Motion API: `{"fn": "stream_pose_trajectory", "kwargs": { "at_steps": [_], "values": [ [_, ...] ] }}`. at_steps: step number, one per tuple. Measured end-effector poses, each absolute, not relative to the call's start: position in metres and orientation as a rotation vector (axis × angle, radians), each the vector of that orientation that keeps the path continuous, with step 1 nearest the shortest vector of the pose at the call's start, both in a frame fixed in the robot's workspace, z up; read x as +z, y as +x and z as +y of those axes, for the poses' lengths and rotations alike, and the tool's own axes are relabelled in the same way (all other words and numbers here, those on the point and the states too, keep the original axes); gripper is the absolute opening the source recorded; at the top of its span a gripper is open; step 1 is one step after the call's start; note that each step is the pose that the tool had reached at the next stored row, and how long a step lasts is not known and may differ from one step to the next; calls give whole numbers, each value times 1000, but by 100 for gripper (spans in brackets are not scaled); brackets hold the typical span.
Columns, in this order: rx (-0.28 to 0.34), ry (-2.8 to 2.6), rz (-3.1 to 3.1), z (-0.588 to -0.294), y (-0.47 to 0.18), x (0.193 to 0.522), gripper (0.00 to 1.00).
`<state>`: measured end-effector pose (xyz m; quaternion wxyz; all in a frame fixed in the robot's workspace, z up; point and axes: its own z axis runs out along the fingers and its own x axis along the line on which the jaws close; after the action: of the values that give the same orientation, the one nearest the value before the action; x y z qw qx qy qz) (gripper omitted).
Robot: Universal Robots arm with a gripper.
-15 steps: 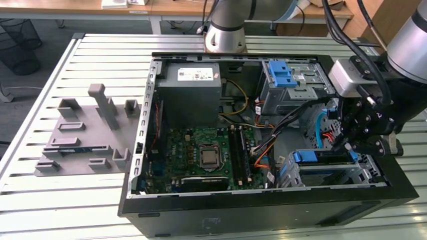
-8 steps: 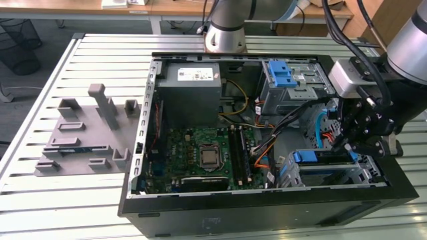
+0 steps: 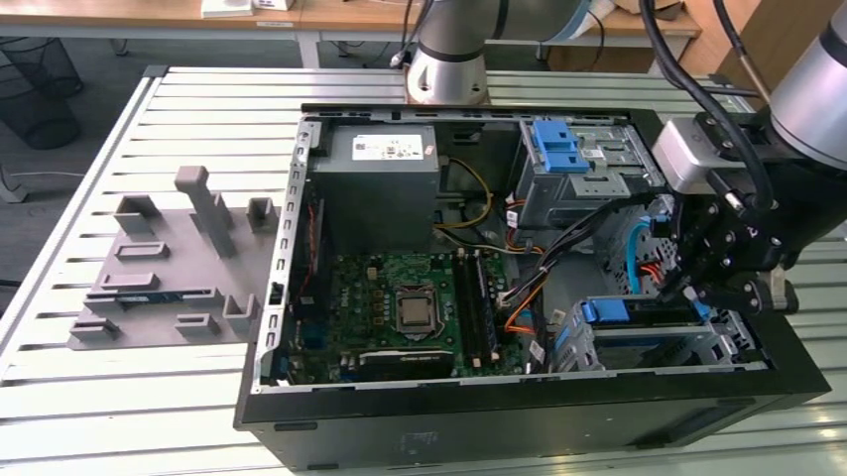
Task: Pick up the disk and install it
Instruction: 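Insert the first disk wire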
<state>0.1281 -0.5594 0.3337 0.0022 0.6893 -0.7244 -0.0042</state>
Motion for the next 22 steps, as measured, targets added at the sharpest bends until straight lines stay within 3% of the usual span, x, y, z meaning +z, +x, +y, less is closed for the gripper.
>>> {"fn": "stream_pose_trajectory", "kwargs": {
  "at_steps": [22],
  "values": [
    [-29, 2155, -2269, -560, 131, 333, 17]
  ]
}}
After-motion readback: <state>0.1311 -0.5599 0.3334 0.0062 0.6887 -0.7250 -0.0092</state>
